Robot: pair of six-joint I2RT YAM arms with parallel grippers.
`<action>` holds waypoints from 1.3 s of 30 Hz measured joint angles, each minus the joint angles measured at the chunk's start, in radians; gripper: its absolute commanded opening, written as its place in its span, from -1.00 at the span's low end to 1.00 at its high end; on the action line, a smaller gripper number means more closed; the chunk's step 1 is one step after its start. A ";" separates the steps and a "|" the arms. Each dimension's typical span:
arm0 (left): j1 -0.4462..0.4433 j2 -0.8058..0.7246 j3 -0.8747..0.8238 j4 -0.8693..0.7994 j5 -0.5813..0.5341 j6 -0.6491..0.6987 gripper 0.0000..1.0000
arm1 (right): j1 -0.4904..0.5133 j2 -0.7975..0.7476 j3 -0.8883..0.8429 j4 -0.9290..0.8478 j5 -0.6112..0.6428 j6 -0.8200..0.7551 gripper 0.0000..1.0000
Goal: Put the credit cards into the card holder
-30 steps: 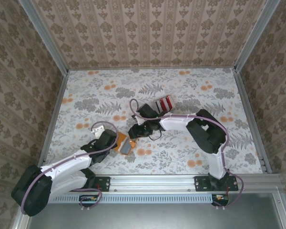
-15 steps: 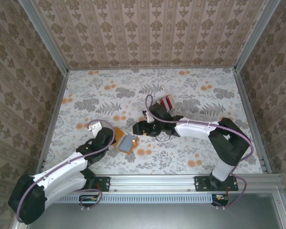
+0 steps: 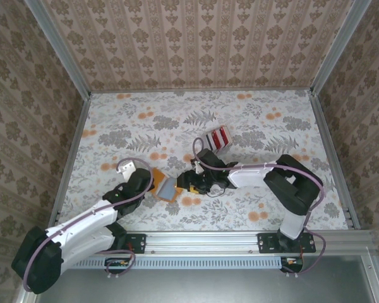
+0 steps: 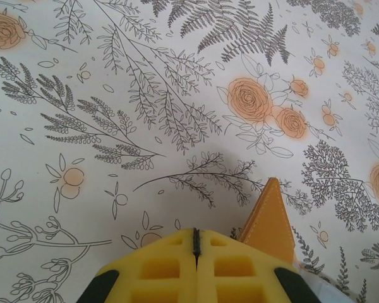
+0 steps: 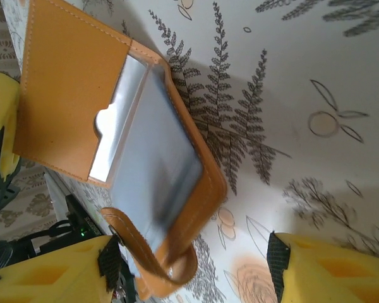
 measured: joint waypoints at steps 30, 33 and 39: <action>0.340 0.289 0.125 0.175 0.740 0.256 0.30 | -0.295 0.107 0.385 -0.558 -0.128 -0.702 -0.76; 0.391 0.320 0.140 0.259 0.859 0.269 0.30 | -0.294 0.111 0.401 -0.603 -0.128 -0.728 -0.76; 0.408 0.393 0.186 0.300 0.997 0.301 0.29 | -0.294 0.111 0.401 -0.633 -0.129 -0.735 -0.76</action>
